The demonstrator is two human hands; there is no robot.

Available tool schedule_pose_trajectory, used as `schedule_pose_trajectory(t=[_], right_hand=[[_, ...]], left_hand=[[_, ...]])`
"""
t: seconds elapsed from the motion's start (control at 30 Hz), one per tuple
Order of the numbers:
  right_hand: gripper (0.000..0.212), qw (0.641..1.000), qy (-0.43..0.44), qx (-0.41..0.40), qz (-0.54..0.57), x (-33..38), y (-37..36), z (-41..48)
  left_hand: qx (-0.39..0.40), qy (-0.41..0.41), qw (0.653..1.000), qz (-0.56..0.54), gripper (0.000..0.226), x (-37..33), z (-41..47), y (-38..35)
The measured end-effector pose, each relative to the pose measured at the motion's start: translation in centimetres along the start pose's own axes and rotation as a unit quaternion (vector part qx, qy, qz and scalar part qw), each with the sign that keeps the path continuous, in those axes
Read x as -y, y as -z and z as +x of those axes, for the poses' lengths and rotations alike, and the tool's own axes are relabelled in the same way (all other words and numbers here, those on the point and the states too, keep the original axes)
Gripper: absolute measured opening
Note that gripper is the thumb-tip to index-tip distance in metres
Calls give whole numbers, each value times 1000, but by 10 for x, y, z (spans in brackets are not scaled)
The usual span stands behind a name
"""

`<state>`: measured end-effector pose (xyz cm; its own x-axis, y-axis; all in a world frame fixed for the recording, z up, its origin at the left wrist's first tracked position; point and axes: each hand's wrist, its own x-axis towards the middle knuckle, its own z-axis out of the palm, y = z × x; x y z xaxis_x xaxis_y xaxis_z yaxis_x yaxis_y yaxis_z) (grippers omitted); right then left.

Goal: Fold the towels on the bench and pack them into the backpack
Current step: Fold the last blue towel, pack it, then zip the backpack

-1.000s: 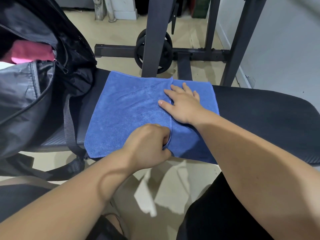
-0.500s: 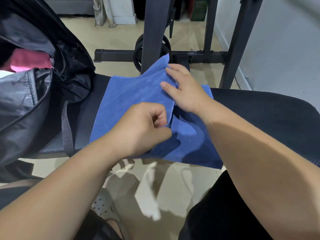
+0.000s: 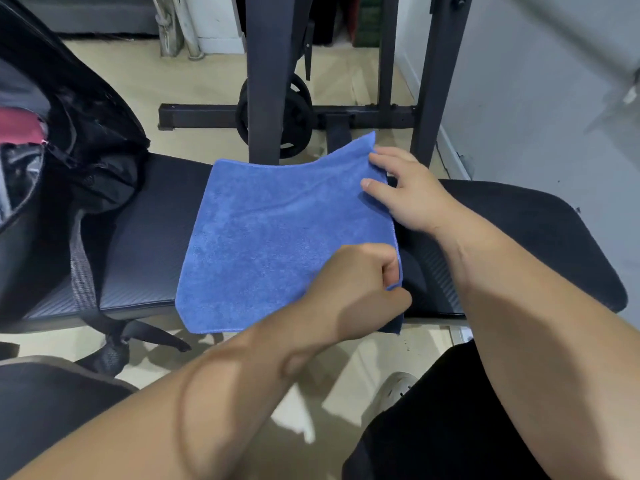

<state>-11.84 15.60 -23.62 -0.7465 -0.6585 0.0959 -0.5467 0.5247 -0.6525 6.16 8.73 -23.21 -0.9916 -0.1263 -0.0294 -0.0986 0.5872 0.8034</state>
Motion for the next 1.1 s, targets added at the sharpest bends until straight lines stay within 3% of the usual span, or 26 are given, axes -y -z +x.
schedule_pose_trajectory(t=[0.2, 0.3, 0.43, 0.53, 0.7, 0.8, 0.9, 0.97, 1.03, 1.1], right_hand=[[70, 978, -90, 119, -146, -22, -7, -6], [67, 978, -87, 107, -157, -18, -9, -7], [51, 994, -48, 37, -87, -9, -4, -8], [53, 996, -40, 18, -82, -4, 3, -11], [57, 985, -67, 78, -138, -9, -2, -16], [65, 968, -91, 121, -201, -8, -4, -18], [68, 965, -84, 87, -233, -3, -9, -18], [74, 967, -57, 65, -241, 3, -16, -17], [76, 968, -32, 68, -238, 11, -26, -17], [78, 967, -16, 85, -239, 18, -39, -16]], left_hand=[[35, 17, 997, 60, 14, 16, -2, -16], [32, 9, 997, 67, 13, 12, -3, -16], [26, -2, 998, 62, 18, 2, -3, -13], [18, -8, 998, 61, 20, -5, -4, -13], [59, -14, 994, 95, 9, 2, -5, -24], [89, 6, 992, 94, 28, 2, -7, -23], [4, 21, 996, 87, 30, 5, -4, -6], [-90, 0, 989, 116, 20, 19, 2, 12], [-127, 13, 979, 162, 13, 41, 9, 36], [-122, 57, 962, 238, 35, 65, 17, 60]])
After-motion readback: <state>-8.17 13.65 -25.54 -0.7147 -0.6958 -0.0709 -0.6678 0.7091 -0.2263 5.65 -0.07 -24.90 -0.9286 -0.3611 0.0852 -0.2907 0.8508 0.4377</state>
